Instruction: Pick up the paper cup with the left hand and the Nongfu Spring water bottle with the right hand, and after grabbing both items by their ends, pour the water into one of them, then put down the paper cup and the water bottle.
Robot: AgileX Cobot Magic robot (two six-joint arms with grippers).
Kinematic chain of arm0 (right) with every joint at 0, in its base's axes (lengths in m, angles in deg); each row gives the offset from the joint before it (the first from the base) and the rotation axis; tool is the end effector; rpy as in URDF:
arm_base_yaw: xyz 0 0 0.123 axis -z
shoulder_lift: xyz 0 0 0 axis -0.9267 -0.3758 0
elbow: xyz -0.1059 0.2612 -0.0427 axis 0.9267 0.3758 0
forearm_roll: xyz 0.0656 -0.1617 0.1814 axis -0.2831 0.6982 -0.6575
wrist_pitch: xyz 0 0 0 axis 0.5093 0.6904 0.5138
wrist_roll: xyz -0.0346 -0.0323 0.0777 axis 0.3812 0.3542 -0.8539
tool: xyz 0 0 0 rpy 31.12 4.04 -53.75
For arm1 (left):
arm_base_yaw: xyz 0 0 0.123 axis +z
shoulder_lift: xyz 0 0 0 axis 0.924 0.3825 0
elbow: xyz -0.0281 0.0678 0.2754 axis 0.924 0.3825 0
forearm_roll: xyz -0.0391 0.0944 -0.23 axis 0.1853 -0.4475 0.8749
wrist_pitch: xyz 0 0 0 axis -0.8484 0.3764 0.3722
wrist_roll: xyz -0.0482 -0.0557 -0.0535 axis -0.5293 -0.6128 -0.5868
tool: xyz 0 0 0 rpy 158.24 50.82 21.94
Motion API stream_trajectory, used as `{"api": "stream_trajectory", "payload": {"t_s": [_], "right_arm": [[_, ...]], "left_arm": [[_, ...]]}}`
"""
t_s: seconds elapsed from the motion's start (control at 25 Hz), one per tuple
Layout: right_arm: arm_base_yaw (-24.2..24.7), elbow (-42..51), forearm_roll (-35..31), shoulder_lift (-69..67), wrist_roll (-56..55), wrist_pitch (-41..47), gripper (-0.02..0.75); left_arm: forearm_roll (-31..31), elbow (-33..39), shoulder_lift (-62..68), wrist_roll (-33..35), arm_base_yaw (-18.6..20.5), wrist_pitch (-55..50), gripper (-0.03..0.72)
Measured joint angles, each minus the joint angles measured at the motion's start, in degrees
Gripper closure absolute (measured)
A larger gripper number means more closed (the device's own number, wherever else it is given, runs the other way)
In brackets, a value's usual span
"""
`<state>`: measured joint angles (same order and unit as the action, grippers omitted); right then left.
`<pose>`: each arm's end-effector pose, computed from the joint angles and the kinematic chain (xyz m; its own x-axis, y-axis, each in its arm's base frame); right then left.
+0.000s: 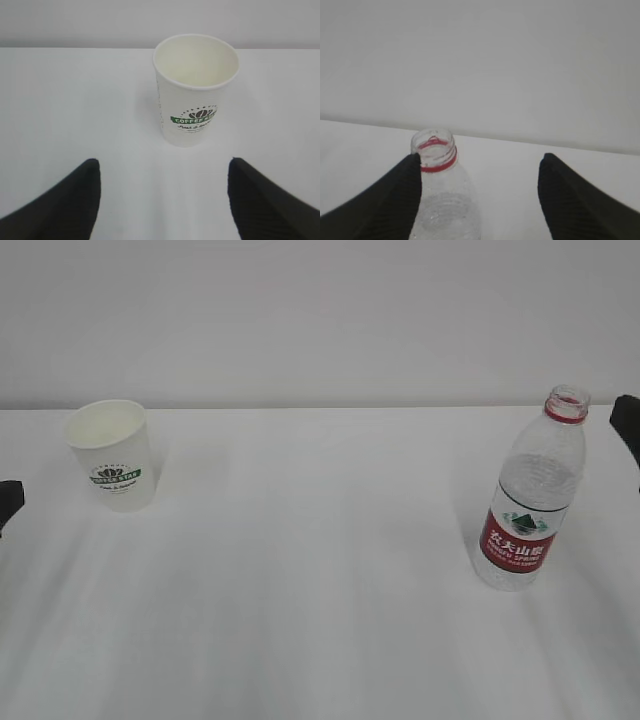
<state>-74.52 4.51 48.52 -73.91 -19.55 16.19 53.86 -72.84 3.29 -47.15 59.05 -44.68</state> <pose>0.1818 0.0254 0.2345 -0.1339 -0.0541 -0.9895 -0.1664 0.9856 -0.0313 0.2036 -0.0278 0.1892 -0.4109 -0.0492 -0.9104 0.0778 0.9930 -0.0888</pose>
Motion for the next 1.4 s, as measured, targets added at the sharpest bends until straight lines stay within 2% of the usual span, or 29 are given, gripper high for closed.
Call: {"api": "stream_trajectory", "payload": {"t_s": [0.16, 0.48, 0.64, 1.0, 1.4], "right_arm": [[0.0, 3.8, 2.4, -2.9, -2.1, -5.9, 0.189], [0.0, 8.1, 4.2, -5.4, -3.6, -9.5, 0.207], [0.0, 8.8, 4.3, -8.3, -3.6, -11.1, 0.234], [0.0, 8.9, 5.0, -17.6, -3.7, -15.8, 0.241], [0.0, 8.9, 5.3, -22.8, -3.7, -17.4, 0.242]], "left_arm": [[0.0, 0.0, 1.9, 0.0, -0.4, 0.5, 0.113], [0.0, 0.0, 9.0, 0.0, -3.8, 2.8, 0.151], [0.0, 0.0, 12.4, 0.0, -4.8, 5.0, 0.156], [-1.5, 0.0, 15.9, -0.1, -5.7, 8.0, 0.16], [-2.1, 9.4, 17.7, -0.1, -7.3, 26.0, 0.16]]}}
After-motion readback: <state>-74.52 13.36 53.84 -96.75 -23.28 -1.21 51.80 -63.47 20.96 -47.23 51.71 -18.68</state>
